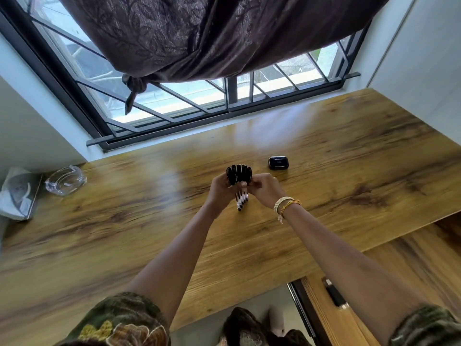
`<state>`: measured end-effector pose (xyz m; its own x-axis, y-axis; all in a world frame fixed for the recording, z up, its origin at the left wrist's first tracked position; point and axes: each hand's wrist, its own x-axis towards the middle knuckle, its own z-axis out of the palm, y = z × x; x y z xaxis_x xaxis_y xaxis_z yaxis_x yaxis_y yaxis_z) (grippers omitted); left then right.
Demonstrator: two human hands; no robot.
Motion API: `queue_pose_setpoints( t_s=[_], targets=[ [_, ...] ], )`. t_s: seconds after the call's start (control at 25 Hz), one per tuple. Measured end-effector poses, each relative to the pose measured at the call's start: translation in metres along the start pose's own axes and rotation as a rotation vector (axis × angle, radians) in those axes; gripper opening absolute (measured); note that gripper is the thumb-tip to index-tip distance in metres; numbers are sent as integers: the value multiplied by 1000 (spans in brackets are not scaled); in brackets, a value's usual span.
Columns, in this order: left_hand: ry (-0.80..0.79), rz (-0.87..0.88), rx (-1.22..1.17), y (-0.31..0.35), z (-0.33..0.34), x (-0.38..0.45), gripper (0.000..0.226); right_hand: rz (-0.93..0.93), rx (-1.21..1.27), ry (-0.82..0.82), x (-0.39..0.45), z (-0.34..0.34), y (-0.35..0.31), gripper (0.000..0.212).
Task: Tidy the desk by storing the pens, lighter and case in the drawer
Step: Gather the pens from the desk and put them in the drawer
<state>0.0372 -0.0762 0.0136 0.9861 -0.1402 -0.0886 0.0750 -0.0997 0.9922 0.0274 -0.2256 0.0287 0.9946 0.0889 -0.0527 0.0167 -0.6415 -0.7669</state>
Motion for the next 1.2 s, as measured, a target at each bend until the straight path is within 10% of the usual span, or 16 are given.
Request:
queue_pose_setpoints(
  t_s=[1.2],
  targets=[
    [-116, -260, -205, 3, -18, -1, 21, 168, 158, -125, 6, 21, -1, 11]
  ],
)
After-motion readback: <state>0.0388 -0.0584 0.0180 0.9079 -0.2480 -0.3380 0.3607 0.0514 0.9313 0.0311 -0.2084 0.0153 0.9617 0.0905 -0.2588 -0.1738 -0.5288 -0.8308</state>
